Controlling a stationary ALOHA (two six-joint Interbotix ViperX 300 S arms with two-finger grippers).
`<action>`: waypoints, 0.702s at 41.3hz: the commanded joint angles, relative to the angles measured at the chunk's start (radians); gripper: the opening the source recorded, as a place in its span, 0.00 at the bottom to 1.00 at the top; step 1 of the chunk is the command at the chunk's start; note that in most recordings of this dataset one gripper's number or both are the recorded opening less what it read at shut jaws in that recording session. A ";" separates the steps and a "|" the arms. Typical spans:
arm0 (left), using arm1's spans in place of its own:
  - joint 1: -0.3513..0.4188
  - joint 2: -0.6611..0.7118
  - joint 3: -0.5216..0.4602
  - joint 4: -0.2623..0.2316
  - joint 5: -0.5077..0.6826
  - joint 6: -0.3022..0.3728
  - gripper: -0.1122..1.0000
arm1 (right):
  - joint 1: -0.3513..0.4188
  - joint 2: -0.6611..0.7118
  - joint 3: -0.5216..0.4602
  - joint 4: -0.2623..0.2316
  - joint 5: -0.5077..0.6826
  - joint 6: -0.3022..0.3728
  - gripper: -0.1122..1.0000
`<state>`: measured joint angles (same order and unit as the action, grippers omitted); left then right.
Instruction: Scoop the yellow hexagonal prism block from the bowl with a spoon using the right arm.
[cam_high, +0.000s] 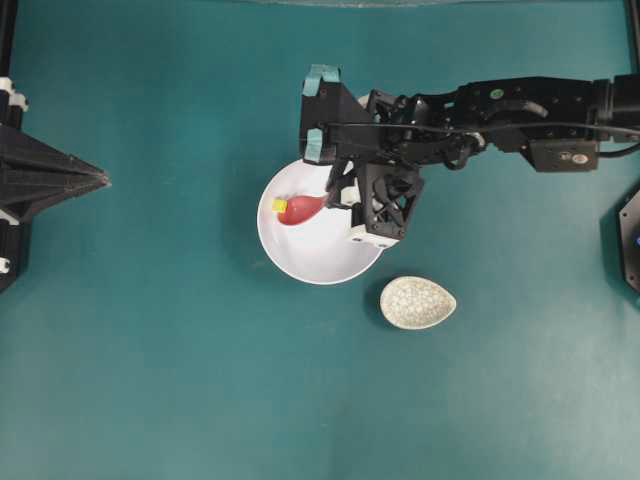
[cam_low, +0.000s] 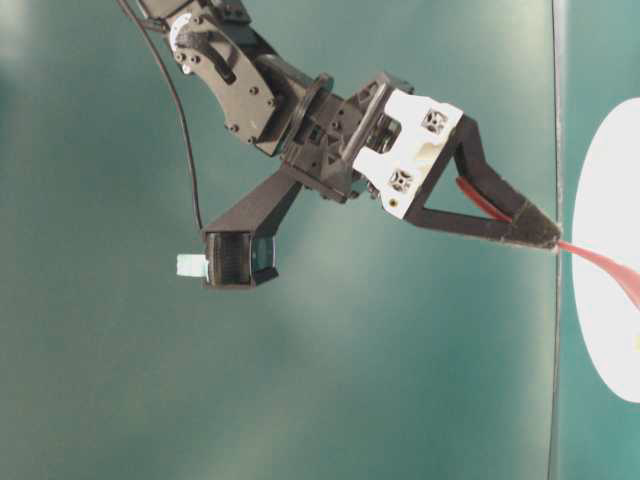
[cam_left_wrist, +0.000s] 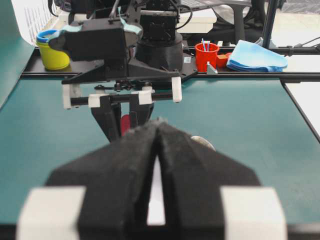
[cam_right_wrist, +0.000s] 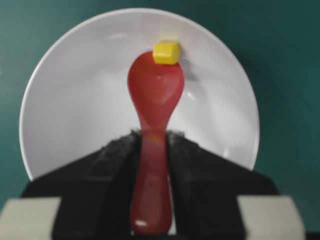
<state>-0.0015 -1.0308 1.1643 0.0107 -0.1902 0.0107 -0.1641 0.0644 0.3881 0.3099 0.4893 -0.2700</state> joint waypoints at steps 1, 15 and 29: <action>0.002 0.005 -0.029 0.003 -0.005 0.000 0.13 | 0.003 -0.043 -0.003 0.000 -0.012 0.000 0.32; 0.002 0.003 -0.029 0.002 -0.005 0.000 0.13 | 0.008 -0.063 0.023 0.000 -0.069 -0.002 0.32; 0.002 0.003 -0.029 0.003 -0.005 0.000 0.13 | 0.008 -0.064 0.026 0.000 -0.081 -0.006 0.32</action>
<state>-0.0015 -1.0308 1.1643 0.0107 -0.1902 0.0107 -0.1595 0.0414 0.4234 0.3114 0.4172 -0.2746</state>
